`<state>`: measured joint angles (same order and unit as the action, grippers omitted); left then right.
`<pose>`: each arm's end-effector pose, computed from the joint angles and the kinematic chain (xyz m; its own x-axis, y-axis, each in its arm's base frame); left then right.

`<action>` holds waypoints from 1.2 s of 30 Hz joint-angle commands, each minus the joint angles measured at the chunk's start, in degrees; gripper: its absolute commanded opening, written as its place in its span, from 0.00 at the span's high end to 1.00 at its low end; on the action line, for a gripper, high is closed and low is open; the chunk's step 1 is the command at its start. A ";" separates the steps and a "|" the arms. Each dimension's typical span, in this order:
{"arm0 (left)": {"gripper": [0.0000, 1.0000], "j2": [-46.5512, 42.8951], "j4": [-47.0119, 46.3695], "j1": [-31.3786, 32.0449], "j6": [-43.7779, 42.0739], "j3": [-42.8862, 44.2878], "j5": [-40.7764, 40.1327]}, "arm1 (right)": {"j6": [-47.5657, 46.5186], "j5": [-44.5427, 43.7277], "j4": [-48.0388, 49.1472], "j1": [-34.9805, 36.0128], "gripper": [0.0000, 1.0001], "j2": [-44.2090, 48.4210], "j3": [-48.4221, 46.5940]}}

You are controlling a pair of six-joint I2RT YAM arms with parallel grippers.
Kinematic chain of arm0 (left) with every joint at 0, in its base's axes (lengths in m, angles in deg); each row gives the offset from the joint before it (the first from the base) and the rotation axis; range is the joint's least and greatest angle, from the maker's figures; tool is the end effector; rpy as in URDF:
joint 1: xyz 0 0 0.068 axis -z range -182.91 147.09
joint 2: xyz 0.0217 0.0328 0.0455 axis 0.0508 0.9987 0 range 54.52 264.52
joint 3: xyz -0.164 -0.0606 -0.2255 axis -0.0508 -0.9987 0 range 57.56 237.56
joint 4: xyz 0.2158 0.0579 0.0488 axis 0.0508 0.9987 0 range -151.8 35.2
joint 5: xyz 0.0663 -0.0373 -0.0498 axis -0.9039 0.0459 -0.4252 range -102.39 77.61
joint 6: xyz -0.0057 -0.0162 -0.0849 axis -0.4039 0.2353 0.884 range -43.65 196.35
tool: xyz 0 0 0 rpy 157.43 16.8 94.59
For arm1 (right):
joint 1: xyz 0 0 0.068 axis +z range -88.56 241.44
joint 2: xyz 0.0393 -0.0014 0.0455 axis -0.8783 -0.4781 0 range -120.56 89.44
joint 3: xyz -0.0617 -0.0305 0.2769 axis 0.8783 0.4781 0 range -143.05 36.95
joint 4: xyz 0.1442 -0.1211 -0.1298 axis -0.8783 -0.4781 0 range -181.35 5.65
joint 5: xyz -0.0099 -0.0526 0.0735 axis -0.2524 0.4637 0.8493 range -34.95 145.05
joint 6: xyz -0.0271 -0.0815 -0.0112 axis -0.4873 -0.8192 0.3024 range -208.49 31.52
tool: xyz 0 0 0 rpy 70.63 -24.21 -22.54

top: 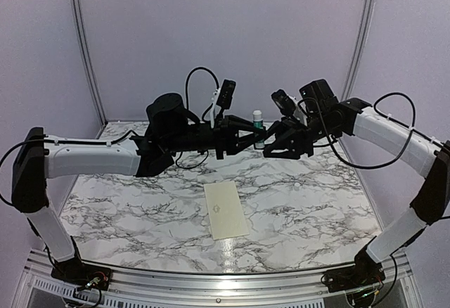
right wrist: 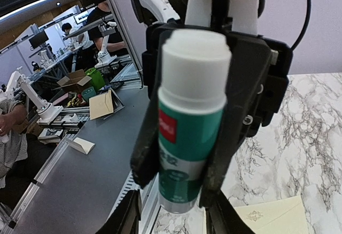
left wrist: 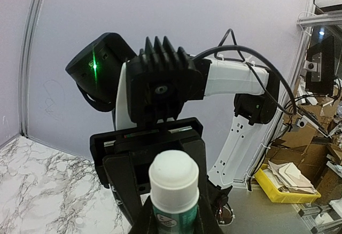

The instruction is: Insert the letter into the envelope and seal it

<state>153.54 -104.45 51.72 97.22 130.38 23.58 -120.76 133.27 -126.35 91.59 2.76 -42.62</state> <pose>0.1997 -0.3592 0.3867 -0.1981 -0.2192 -0.9554 0.9797 -0.0737 -0.1862 0.2029 0.2046 0.3558 -0.2019 -0.2435 -0.9487 -0.9043 -0.3257 0.2761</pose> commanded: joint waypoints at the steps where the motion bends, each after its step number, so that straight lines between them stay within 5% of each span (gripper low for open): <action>1: 1.00 0.81 -3.05 -0.55 1.19 1.27 0.66 | 1.16 2.45 1.17 0.43 0.63 1.82 0.41; 9: 1.00 1.12 -3.27 -0.51 1.22 0.85 -0.57 | 8.04 2.00 6.98 0.44 0.89 2.03 1.98; 16: 1.00 2.40 -3.01 -0.52 0.33 -0.16 -6.66 | 13.61 -2.21 10.73 0.35 0.95 2.75 0.65; 19: 1.00 2.94 -2.54 0.39 0.15 -0.80 -17.45 | 17.72 -13.30 13.88 0.32 0.95 3.95 -0.29; 24: 1.00 5.08 1.22 4.98 1.11 1.84 -51.51 | 19.78 -46.93 14.55 4.02 0.99 6.07 -2.69; 28: 1.00 9.44 2.44 6.36 4.61 6.68 -60.57 | 22.62 -63.47 14.64 4.62 1.00 4.98 -3.82; 31: 1.00 10.94 2.40 6.36 4.68 9.13 -59.95 | 23.93 -61.81 14.67 4.63 0.94 4.81 -3.73; 36: 1.00 7.73 2.05 4.91 0.10 7.53 -52.44 | 18.99 -42.85 12.94 0.38 0.61 8.38 -1.81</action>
<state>163.58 -103.42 57.71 100.56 138.25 -31.11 -99.23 79.69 -114.61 95.41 7.48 -43.49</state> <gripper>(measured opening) 0.175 0.298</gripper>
